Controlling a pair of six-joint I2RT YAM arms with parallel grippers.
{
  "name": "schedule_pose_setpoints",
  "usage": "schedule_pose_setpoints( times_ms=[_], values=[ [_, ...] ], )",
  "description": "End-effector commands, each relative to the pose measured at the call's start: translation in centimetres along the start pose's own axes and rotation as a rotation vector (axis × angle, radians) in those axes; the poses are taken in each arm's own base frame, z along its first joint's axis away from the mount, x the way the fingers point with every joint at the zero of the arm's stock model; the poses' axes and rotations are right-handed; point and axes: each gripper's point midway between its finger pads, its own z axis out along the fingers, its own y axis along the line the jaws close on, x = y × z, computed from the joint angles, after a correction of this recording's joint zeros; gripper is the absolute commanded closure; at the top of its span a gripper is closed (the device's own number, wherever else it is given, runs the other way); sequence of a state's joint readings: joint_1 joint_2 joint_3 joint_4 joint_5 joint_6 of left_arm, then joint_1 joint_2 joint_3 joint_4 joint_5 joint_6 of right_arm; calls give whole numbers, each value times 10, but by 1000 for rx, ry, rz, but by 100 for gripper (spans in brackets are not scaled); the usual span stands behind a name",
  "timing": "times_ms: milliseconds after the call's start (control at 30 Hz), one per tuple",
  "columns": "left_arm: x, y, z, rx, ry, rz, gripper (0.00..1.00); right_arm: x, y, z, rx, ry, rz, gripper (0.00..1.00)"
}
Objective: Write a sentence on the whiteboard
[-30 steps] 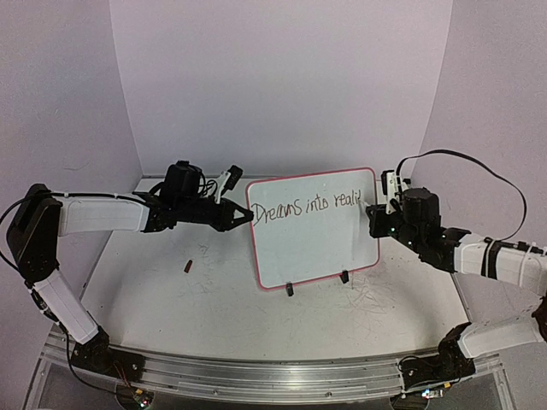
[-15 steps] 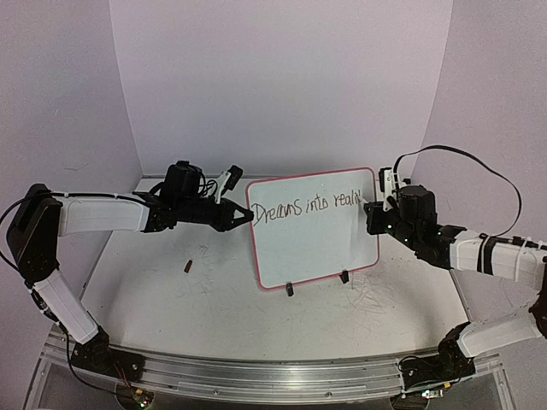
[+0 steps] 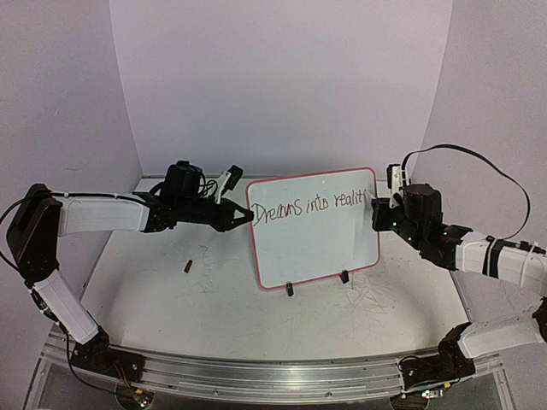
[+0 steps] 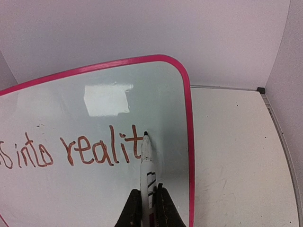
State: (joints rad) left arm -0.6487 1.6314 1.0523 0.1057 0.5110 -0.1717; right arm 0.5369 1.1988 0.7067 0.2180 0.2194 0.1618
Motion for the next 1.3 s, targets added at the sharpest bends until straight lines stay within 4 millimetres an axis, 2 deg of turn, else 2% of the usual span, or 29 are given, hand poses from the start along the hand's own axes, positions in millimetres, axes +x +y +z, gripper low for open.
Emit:
schedule_pose_setpoints(
  times_ms=[0,567,1100,1267],
  values=[
    [14,-5,2,-6,43,56,100,-14,-1,-5,-5,-47,19,100],
    [14,-5,1,-6,42,59,100,-3,-3,9,30,-11,8,100],
    [13,-6,1,-4,41,56,100,24,-8,4,31,51,12,100],
    [14,-6,2,-1,43,55,100,24,-12,3,47,50,10,100]
  ],
)
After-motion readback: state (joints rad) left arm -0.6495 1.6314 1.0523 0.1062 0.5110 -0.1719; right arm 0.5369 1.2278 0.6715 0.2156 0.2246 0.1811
